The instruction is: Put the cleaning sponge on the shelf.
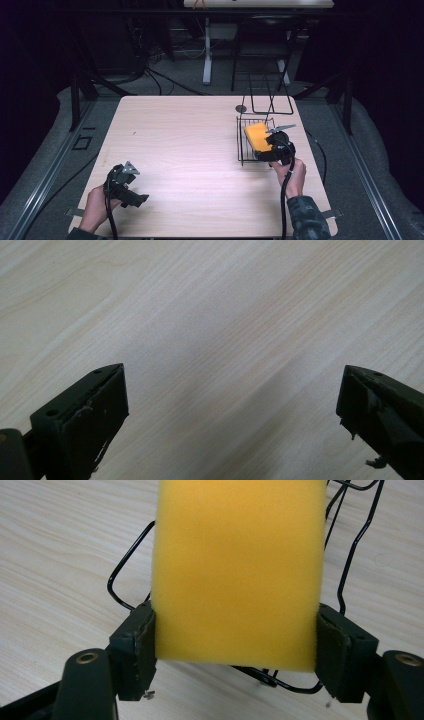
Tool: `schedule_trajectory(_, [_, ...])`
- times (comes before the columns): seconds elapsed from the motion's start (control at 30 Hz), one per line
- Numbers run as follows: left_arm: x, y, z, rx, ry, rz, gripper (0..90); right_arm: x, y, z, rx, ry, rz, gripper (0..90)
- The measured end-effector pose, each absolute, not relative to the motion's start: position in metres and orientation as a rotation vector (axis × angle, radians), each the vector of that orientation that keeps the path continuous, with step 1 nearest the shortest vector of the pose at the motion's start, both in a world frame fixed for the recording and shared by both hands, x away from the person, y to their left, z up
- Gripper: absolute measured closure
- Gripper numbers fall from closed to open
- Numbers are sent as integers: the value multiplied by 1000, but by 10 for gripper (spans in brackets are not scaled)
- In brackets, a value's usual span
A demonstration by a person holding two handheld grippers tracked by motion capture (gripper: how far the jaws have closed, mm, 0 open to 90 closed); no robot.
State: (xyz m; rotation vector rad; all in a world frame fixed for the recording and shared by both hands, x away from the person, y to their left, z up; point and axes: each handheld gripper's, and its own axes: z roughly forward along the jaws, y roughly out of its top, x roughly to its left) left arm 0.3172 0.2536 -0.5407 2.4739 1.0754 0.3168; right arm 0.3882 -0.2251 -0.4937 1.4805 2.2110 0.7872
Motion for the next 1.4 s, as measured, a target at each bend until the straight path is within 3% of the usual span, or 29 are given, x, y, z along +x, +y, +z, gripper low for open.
schedule_trajectory(0.87, [317, 252, -542, 2482, 1068, 303, 4, 409, -221, -521, 1636, 2211, 715, 270])
schedule_trajectory(1.4, [317, 252, -541, 2479, 1067, 303, 4, 410, -223, -524, 1673, 2221, 723, 158])
